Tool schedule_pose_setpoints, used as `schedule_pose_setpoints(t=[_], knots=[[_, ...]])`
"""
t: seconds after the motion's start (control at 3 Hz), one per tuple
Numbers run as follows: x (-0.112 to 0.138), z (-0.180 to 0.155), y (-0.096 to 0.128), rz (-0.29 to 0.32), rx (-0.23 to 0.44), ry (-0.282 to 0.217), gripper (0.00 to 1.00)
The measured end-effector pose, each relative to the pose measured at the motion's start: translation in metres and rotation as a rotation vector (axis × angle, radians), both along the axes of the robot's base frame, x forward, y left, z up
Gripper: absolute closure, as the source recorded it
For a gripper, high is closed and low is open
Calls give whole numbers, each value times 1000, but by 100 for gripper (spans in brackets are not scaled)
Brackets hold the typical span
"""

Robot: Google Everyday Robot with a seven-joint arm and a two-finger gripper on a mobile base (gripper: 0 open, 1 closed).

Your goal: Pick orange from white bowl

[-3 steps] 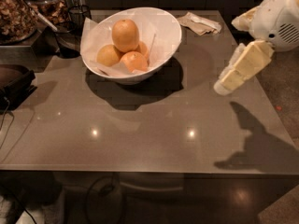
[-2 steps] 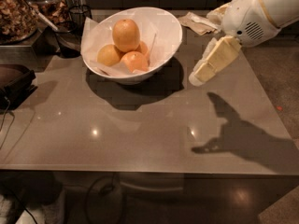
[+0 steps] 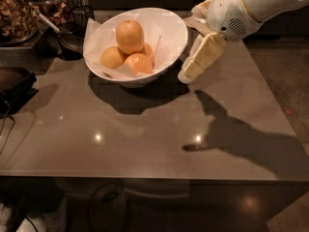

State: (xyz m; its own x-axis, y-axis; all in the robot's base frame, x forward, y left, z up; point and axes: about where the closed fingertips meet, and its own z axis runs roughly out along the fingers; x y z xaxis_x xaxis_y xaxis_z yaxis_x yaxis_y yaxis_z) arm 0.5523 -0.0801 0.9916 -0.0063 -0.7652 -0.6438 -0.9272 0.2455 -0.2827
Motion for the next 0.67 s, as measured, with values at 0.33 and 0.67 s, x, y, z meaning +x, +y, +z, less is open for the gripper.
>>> schedule_pose_setpoints(t=[0.33, 0.67], knots=[[14, -3, 12, -1, 47, -24, 0], [79, -18, 52, 6, 99, 4, 0]])
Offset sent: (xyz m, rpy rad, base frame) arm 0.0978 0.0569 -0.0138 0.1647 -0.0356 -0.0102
